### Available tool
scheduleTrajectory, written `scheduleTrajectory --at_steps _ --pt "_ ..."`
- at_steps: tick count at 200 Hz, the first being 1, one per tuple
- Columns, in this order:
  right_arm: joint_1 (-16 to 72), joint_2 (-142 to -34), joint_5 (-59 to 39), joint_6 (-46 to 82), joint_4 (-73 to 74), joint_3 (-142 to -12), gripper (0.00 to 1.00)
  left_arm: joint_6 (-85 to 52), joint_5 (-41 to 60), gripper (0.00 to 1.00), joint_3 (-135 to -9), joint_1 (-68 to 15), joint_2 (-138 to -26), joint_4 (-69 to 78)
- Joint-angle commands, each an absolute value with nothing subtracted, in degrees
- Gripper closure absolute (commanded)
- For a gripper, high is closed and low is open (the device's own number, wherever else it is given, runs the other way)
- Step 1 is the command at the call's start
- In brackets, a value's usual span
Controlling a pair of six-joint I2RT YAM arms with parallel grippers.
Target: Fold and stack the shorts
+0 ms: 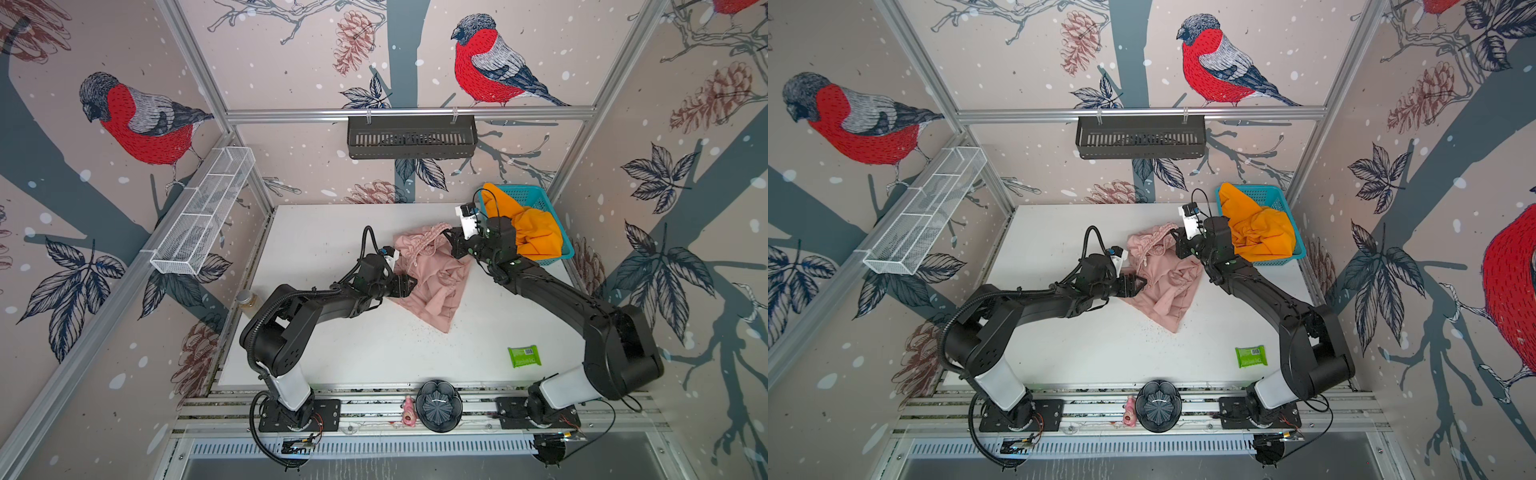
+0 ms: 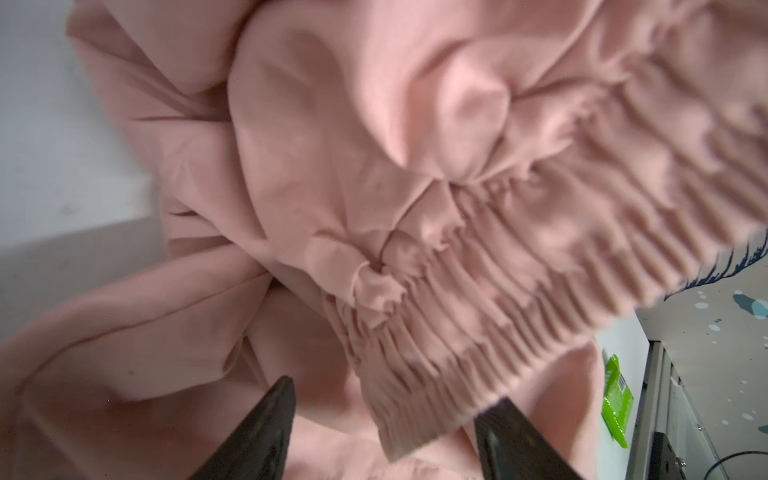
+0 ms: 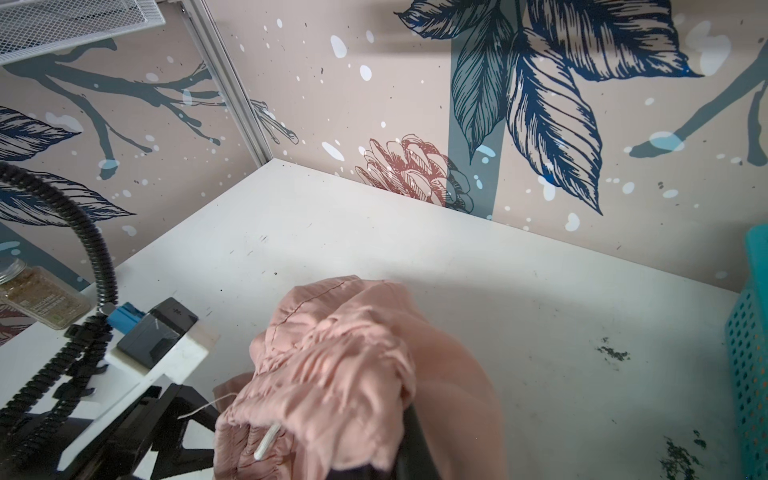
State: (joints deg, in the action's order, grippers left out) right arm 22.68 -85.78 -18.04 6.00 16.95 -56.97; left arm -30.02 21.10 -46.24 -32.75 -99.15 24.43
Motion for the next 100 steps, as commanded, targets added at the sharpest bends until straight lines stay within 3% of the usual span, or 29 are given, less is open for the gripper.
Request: scheduleTrajectory --at_steps 1,52,66,88,100 --pt "22.3 -84.9 -19.6 6.7 20.9 -56.8 1.00 -31.4 23.1 0.37 -47.1 -33.3 -100.3 29.5" --pt "21.8 -84.9 -20.4 6.8 21.6 -56.3 1.00 -30.8 23.4 0.37 -49.8 -34.3 -103.8 27.9" --pt "21.6 -84.8 -20.3 6.8 21.5 -56.2 1.00 -30.4 23.7 0.51 -50.6 -34.6 -104.1 26.8" --pt "21.1 -84.3 -18.8 5.5 19.4 -56.7 0.99 -26.5 20.8 1.00 -53.6 -34.7 -102.9 17.9" --pt "20.8 -83.4 -16.8 4.0 17.8 -56.9 1.00 -22.9 16.8 1.00 -56.6 -34.7 -101.2 9.4"
